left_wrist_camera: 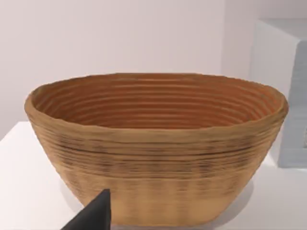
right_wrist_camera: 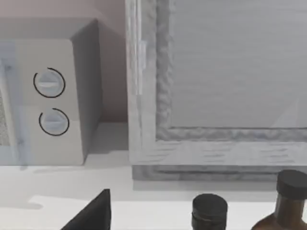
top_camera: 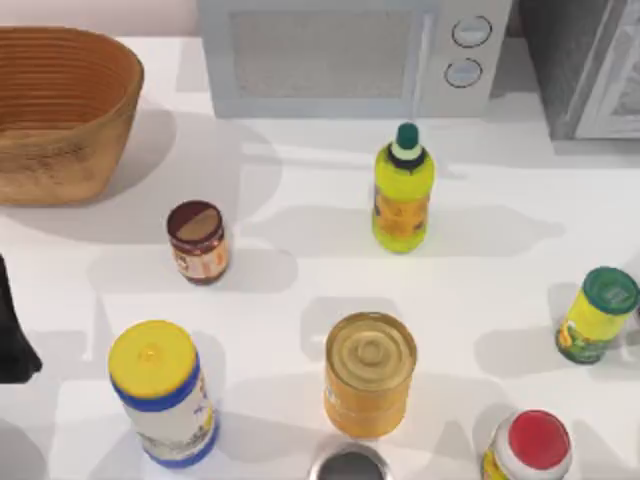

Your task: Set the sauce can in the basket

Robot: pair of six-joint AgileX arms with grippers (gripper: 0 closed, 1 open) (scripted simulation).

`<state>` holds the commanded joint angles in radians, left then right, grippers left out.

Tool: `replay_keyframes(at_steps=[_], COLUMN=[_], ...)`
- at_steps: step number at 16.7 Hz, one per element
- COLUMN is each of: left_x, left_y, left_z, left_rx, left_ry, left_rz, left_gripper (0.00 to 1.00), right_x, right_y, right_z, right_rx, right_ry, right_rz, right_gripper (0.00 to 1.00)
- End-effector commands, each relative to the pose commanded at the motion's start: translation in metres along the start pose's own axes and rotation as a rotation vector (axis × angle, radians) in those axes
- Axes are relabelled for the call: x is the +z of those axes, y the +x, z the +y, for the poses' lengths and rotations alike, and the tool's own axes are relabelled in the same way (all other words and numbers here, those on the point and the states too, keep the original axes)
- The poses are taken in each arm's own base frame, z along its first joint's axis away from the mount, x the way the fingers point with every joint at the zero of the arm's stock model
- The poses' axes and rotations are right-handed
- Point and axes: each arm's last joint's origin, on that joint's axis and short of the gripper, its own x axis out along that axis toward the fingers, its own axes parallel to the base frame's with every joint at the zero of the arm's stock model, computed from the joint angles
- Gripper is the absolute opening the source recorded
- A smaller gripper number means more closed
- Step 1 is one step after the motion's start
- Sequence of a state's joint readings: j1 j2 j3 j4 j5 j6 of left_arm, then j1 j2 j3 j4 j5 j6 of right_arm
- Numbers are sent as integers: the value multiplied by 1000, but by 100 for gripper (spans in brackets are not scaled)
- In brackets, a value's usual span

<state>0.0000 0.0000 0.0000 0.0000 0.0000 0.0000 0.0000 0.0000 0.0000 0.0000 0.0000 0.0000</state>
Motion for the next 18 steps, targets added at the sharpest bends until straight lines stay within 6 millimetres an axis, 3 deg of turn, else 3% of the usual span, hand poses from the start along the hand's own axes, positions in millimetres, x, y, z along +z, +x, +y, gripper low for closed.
replay_keyframes(at_steps=[5,10,14,18], left_x=[0,6,17,24], left_y=[3,20,50,99], left_z=[-3,-17,-31,-45], left_rx=[-62,-327,-592,-862], left_ry=[-2,-28,-75,-126], left_rz=[26,139,210,221], left_gripper=[100,100,100,100], right_x=[0,0,0,0], right_y=[0,0,0,0], right_z=[0,0,0,0], right_rx=[0,0,0,0], right_ry=[0,0,0,0], right_rz=[0,0,0,0], right_gripper=[100,100,100,100])
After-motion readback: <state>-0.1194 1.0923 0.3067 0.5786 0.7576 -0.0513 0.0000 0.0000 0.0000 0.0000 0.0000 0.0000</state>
